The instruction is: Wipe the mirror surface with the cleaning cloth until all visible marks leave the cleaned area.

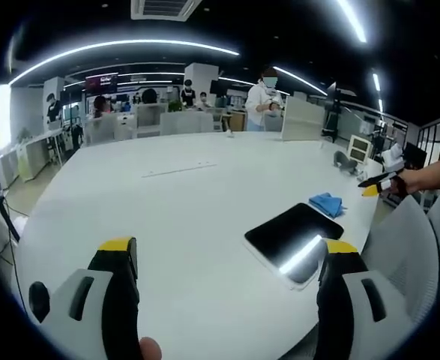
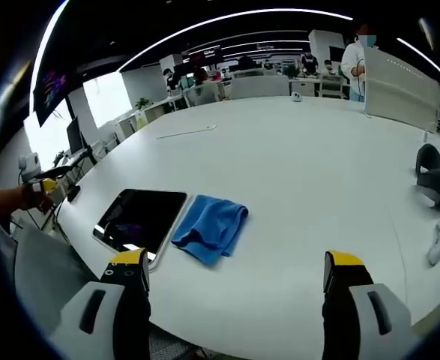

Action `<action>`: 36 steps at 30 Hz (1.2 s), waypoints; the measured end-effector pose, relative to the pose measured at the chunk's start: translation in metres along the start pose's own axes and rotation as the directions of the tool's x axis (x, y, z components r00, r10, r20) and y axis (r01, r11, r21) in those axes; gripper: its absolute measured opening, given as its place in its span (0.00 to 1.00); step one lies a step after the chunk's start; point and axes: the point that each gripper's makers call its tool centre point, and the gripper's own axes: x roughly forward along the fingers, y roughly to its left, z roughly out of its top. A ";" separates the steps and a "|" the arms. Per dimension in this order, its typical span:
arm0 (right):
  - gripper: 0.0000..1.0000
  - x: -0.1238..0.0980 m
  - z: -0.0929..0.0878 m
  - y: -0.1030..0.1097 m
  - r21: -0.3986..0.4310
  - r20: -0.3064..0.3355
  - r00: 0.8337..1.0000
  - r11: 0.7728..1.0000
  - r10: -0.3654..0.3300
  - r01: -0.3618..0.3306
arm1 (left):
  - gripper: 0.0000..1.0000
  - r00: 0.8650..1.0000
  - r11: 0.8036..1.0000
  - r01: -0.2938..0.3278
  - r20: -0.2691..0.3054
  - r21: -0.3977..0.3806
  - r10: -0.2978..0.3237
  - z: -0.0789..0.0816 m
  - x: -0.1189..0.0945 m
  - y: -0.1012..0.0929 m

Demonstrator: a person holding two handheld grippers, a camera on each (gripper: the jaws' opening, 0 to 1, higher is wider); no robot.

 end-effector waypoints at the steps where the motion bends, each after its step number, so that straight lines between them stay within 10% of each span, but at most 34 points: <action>1: 0.96 -0.001 0.000 0.000 -0.001 0.000 1.000 1.000 -0.002 0.002 | 0.99 1.000 1.000 0.000 -0.001 0.000 0.000 0.000 0.000 0.000; 36: 0.98 0.010 0.033 0.020 -0.046 0.091 0.994 0.998 0.054 -0.050 | 0.99 1.000 1.000 -0.020 0.020 -0.018 0.020 0.007 0.003 0.000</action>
